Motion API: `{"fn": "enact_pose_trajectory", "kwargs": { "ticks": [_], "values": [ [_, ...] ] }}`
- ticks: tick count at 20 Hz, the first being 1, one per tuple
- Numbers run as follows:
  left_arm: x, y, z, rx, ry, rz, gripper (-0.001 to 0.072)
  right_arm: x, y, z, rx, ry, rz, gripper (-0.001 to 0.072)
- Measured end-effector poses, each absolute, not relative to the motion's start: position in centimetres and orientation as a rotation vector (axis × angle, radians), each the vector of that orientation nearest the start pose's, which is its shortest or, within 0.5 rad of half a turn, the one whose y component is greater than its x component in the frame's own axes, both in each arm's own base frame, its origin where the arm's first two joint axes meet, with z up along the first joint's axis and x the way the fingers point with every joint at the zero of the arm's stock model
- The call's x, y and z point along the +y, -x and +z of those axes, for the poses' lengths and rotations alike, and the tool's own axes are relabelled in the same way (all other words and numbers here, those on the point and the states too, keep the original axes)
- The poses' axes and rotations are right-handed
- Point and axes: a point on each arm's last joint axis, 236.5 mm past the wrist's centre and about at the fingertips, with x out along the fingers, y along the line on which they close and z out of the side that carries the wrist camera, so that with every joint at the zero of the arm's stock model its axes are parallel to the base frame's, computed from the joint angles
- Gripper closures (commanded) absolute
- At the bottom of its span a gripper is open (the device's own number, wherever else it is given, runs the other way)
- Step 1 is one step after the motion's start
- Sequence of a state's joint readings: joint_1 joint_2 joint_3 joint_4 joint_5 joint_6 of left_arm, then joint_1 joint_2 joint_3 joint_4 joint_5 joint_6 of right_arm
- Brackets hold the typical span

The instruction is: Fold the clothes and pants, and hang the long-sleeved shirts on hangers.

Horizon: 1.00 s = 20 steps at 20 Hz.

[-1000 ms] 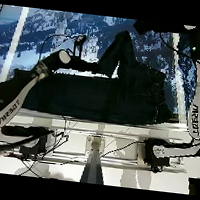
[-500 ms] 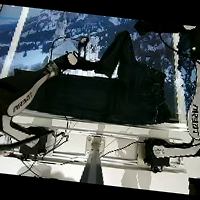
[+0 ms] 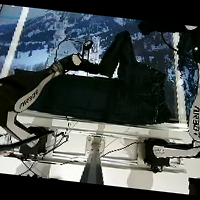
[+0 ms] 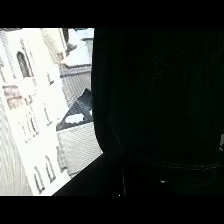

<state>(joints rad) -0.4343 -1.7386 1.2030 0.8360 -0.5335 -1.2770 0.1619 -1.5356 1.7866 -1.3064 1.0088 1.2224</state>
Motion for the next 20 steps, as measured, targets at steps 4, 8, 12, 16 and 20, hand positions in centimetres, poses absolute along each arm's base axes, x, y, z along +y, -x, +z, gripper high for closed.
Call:
{"fn": "enact_pose_trajectory", "kwargs": {
  "ticks": [4, 8, 12, 16, 20],
  "values": [
    [-27.3, -47.4, -5.3, 0.986, 0.232, -0.537, 0.0680, 10.2, -52.9, 18.3, 0.691, 0.315, 0.337, 0.0690],
    [-21.5, -52.0, 5.3, 0.757, 0.024, -0.492, 0.0680, 2.2, -52.3, 18.4, 0.761, 0.401, 0.175, 0.0691],
    [-15.2, -53.9, 20.1, 0.428, -0.155, -0.362, 0.0679, -7.4, -49.5, 16.2, 0.914, 0.283, 0.021, 0.0691],
    [-11.1, -51.7, 31.8, 0.161, -0.238, -0.253, 0.0680, -12.9, -45.4, 12.2, 1.045, 0.019, 0.004, 0.0692],
    [-7.8, -49.7, 35.0, 0.125, -0.299, -0.179, 0.0680, -14.2, -40.2, 6.3, 1.182, -0.257, 0.095, 0.0689]
  ]
}}
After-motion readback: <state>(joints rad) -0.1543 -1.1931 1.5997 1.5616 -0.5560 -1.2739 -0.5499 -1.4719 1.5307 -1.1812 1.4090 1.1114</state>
